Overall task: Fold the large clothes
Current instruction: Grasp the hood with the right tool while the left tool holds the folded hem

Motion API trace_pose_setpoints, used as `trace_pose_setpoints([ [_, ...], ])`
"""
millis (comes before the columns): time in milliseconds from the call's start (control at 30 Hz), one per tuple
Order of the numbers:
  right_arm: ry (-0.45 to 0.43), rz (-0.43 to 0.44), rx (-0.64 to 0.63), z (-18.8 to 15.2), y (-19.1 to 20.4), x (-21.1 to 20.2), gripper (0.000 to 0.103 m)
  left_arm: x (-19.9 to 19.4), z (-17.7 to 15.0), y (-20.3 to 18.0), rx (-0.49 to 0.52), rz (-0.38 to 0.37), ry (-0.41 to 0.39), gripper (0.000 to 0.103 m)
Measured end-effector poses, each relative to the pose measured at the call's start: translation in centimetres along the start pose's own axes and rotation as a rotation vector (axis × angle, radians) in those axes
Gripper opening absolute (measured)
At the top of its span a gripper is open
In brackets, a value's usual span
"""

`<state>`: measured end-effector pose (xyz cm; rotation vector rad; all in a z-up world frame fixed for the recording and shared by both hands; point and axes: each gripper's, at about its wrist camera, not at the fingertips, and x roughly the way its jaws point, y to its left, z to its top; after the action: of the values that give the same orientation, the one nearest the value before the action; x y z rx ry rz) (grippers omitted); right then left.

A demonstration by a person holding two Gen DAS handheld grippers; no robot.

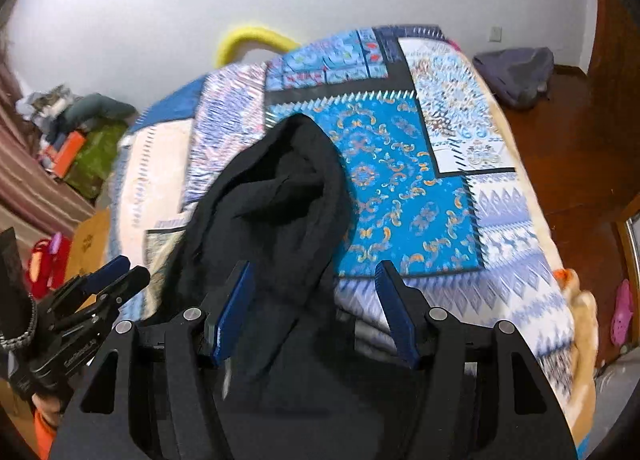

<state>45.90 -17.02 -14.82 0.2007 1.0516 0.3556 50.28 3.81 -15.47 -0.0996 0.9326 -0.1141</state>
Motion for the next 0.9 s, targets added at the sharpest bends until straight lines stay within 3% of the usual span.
trace_pose_setpoints([
  [133, 0.057, -0.001, 0.041, 1.9, 0.0, 4.6, 0.059, 4.5, 1.5, 0.5, -0.08, -0.016, 0.05, 0.046],
  [267, 0.148, -0.027, 0.13, 2.3, -0.8, 9.3, 0.057, 8.1, 1.8, 1.1, -0.102, -0.006, 0.089, 0.031],
  [300, 0.16, -0.039, 0.154, 2.2, -1.2, 10.1, 0.043, 8.7, 1.6, 1.4, -0.119, -0.018, 0.099, 0.019],
  [333, 0.179, -0.049, 0.173, 1.9, -1.5, 11.1, 0.024, 9.2, 1.4, 1.7, -0.135, -0.026, 0.111, 0.013],
  [400, 0.188, -0.006, 0.2, 1.3, -1.7, 11.7, 0.013, 9.4, 0.8, 2.1, -0.148, -0.027, 0.099, 0.011],
  [600, 0.014, -0.045, 0.036, 0.4, 0.6, 5.4, 0.01, 5.9, 0.3, 1.7, -0.111, 0.022, 0.049, 0.008],
  [900, -0.104, 0.031, -0.073, -3.3, 3.3, -4.4, 0.009, -5.3, -2.9, -0.4, 0.016, 0.002, -0.037, 0.008],
])
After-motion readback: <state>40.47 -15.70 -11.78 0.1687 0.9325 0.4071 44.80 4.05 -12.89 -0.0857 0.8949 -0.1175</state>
